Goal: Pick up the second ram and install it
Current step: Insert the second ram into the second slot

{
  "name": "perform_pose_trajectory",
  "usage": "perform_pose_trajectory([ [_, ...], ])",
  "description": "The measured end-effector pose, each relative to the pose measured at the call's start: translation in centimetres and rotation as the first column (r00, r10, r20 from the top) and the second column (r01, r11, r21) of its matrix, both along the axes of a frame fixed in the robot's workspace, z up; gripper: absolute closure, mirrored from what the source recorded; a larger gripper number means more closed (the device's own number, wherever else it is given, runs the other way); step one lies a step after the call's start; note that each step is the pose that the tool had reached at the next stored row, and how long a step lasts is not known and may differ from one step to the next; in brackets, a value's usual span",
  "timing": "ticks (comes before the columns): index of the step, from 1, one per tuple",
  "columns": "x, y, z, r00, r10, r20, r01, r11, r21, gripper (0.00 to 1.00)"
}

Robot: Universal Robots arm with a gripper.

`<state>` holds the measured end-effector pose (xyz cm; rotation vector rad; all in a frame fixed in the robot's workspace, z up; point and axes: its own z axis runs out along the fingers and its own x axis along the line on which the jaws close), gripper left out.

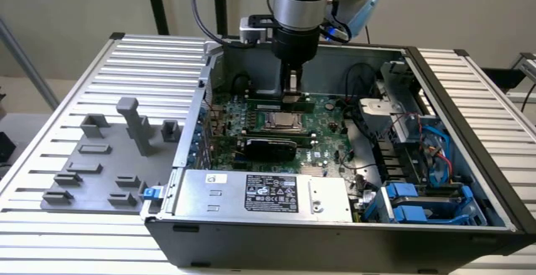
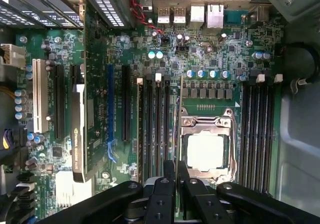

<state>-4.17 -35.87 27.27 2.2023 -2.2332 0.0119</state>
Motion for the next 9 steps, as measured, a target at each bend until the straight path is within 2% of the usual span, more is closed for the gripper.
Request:
perform_pose_trajectory([
  [9,0.0,-0.01,-1.63,1.0,-0.007,-0.0001,0.007,1.0,-0.0001,0.86],
])
